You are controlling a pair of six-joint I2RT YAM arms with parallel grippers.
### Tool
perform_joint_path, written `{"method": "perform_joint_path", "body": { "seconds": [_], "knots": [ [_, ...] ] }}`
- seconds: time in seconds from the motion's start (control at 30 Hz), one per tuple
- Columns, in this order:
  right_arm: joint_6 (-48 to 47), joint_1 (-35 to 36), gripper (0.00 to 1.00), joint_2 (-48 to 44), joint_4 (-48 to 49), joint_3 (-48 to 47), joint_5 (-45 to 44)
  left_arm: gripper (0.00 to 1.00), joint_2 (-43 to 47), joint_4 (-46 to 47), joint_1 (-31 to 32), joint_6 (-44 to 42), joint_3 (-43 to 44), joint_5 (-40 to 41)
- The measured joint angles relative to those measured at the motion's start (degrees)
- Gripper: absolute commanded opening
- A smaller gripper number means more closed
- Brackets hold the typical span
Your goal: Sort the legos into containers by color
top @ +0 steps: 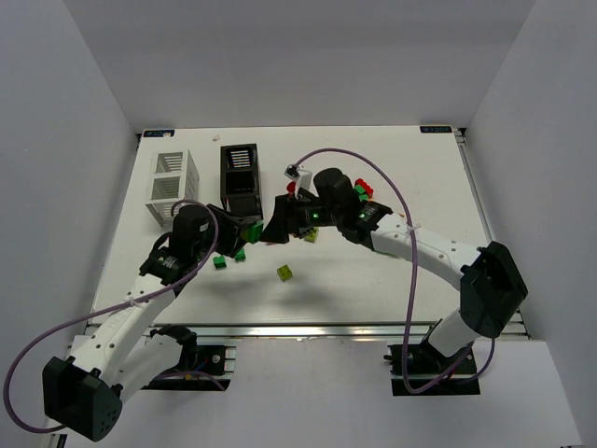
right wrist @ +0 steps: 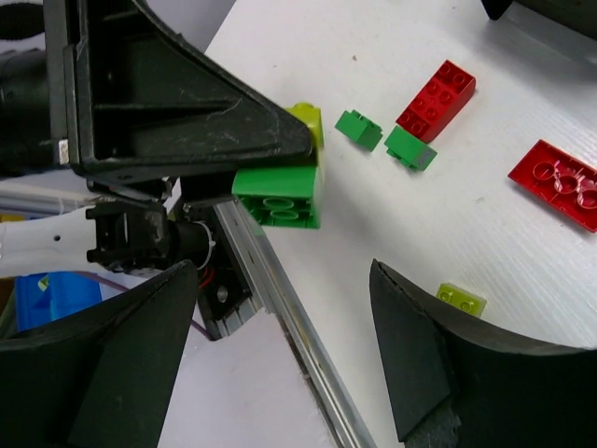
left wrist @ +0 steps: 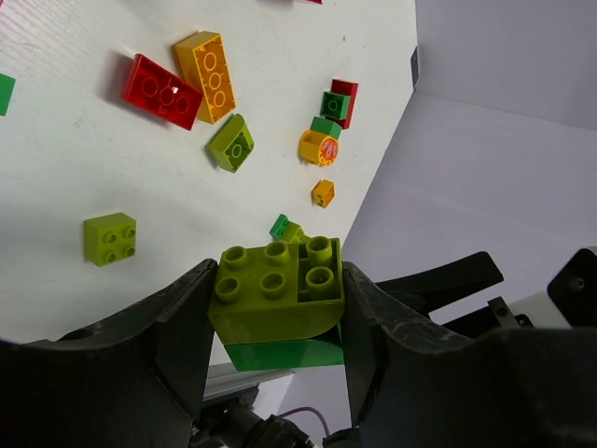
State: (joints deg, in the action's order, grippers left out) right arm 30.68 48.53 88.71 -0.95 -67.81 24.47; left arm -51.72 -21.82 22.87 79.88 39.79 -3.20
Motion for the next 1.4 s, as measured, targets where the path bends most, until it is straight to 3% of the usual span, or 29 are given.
{"method": "perform_joint_path", "body": {
  "seconds": [0.57,1.17,1.27,1.4],
  "knots": [
    [-1.8,2.2,0.74,5.5,1.3,-3.4,-4.9,0.00,1.0,2.2,0.1,2.8,-1.4,-0.1],
    [-2.6,2.5,0.62,8.1,3.7,-5.7,-4.8,0.00,1.8,2.6,0.1,3.7,-2.9,0.2],
    [-2.5,2.5,0.51,8.1,4.1,-5.7,-4.4,0.00,1.8,2.7,0.2,3.8,-2.9,0.2],
    [-3.0,2.6,0.26,8.2,4.7,-5.7,-3.5,0.00,1.8,2.4,0.1,3.8,-2.9,0.4]
  ]
}}
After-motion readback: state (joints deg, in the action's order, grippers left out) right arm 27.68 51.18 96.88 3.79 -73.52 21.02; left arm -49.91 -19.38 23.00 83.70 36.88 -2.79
